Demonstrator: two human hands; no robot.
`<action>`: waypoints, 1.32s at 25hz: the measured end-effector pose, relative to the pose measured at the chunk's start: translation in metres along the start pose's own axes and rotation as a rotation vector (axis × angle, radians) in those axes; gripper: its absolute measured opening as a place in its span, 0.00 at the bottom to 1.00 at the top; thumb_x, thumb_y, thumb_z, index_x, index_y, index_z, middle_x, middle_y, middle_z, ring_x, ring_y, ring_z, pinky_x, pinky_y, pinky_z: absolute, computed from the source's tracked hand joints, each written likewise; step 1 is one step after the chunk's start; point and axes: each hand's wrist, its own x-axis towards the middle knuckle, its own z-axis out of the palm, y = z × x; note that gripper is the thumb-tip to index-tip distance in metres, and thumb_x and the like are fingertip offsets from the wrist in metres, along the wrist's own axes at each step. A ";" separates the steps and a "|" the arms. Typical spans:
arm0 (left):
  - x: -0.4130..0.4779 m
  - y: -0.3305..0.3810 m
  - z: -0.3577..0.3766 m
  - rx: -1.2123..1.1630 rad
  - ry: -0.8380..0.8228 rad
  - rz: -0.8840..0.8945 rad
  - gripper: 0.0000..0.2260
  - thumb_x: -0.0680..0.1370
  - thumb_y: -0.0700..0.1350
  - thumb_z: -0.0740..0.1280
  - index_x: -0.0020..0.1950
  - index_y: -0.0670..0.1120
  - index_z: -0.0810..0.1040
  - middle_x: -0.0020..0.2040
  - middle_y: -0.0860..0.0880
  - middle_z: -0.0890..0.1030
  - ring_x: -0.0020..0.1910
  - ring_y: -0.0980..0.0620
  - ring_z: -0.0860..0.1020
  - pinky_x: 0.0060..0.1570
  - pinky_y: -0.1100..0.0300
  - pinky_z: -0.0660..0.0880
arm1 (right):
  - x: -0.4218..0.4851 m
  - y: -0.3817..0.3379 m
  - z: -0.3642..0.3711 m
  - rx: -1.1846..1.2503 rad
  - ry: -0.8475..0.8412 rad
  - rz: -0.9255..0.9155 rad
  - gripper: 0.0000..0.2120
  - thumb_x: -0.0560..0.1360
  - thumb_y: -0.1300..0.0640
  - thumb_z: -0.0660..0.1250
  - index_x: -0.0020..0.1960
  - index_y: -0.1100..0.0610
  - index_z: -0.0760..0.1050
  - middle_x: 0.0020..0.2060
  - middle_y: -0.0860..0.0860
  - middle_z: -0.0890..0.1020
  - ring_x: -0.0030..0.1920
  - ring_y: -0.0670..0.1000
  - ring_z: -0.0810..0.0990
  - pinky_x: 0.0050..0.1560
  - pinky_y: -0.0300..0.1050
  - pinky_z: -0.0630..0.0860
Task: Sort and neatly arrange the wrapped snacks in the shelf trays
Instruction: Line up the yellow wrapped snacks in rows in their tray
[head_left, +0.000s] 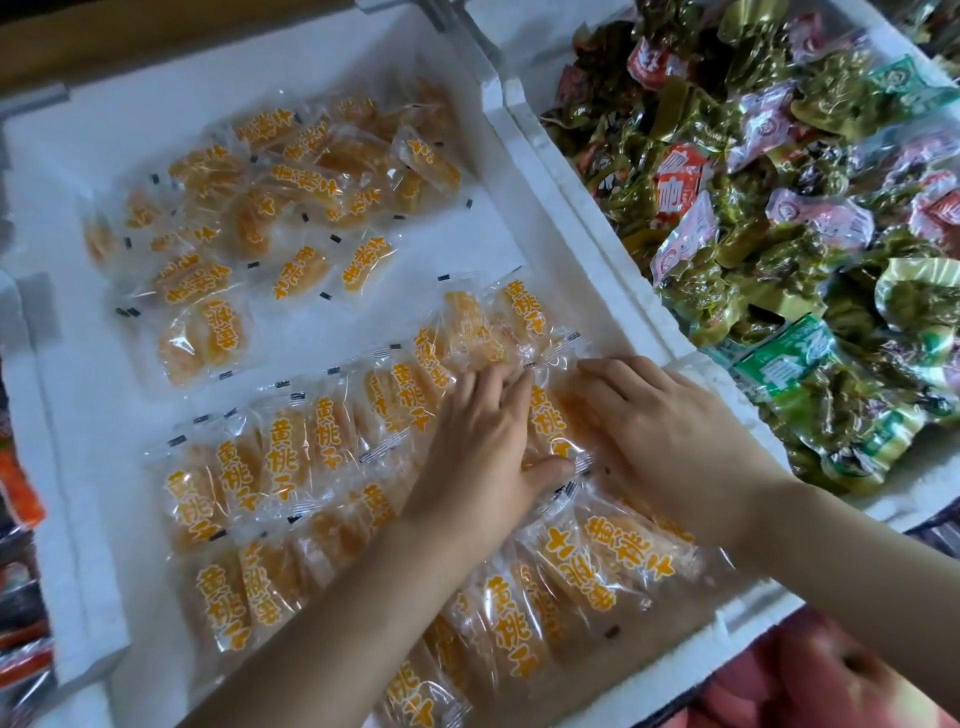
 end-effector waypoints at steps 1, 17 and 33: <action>0.001 -0.002 0.001 0.040 0.006 0.006 0.36 0.74 0.56 0.68 0.76 0.43 0.59 0.71 0.48 0.64 0.70 0.49 0.58 0.71 0.56 0.55 | -0.001 0.002 -0.001 -0.010 -0.005 -0.016 0.28 0.55 0.55 0.78 0.55 0.61 0.79 0.51 0.55 0.81 0.50 0.57 0.81 0.47 0.47 0.79; -0.017 -0.111 -0.055 0.109 0.467 -0.244 0.16 0.74 0.42 0.69 0.60 0.41 0.75 0.62 0.40 0.71 0.62 0.39 0.70 0.60 0.45 0.69 | 0.125 -0.066 -0.001 0.240 0.145 -0.115 0.26 0.62 0.73 0.68 0.59 0.61 0.74 0.52 0.58 0.78 0.48 0.60 0.78 0.42 0.50 0.79; -0.001 -0.188 -0.080 0.121 0.301 -0.534 0.26 0.76 0.44 0.65 0.73 0.49 0.63 0.69 0.44 0.63 0.69 0.43 0.63 0.65 0.46 0.65 | 0.218 -0.126 0.030 0.481 -0.127 0.125 0.40 0.77 0.63 0.64 0.77 0.54 0.40 0.75 0.55 0.51 0.70 0.59 0.61 0.66 0.50 0.63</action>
